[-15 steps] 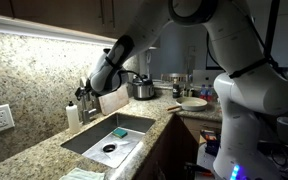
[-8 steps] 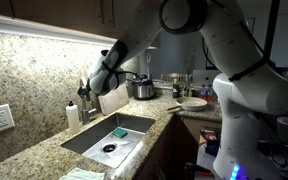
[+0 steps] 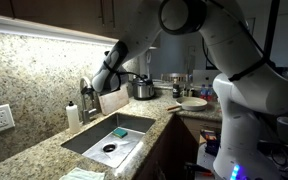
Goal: Slide the spout to the right
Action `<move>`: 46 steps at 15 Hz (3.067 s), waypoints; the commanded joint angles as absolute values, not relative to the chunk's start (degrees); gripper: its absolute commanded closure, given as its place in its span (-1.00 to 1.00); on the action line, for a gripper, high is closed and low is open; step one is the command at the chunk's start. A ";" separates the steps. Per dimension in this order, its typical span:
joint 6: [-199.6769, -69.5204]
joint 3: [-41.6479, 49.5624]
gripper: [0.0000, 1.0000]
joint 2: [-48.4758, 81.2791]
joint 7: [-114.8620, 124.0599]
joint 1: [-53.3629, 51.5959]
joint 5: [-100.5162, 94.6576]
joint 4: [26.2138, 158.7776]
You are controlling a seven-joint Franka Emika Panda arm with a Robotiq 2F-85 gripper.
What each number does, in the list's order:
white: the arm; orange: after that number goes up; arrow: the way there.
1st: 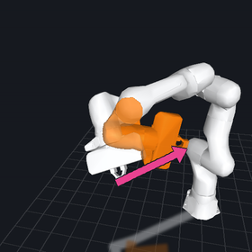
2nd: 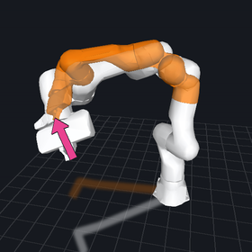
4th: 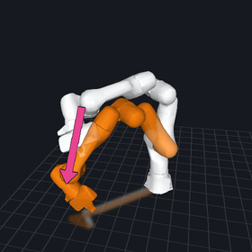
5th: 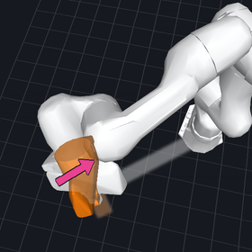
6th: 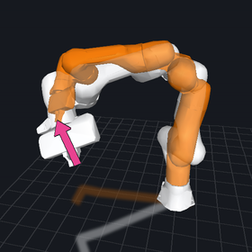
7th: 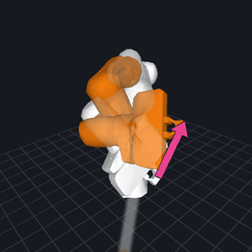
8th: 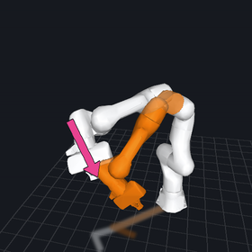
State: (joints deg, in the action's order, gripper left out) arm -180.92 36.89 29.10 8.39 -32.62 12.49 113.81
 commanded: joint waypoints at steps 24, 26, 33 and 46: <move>-160.42 19.36 -1.00 10.95 13.09 -16.19 10.42 133.26; -156.08 11.82 -1.00 9.16 12.15 -10.50 13.45 135.48; -129.57 6.21 -1.00 2.44 26.20 -6.21 5.12 134.44; -117.26 2.33 -1.00 -18.52 17.66 -0.02 -5.39 145.28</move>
State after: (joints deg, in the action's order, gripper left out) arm -116.87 3.34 -13.16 23.95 -2.44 -3.06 140.65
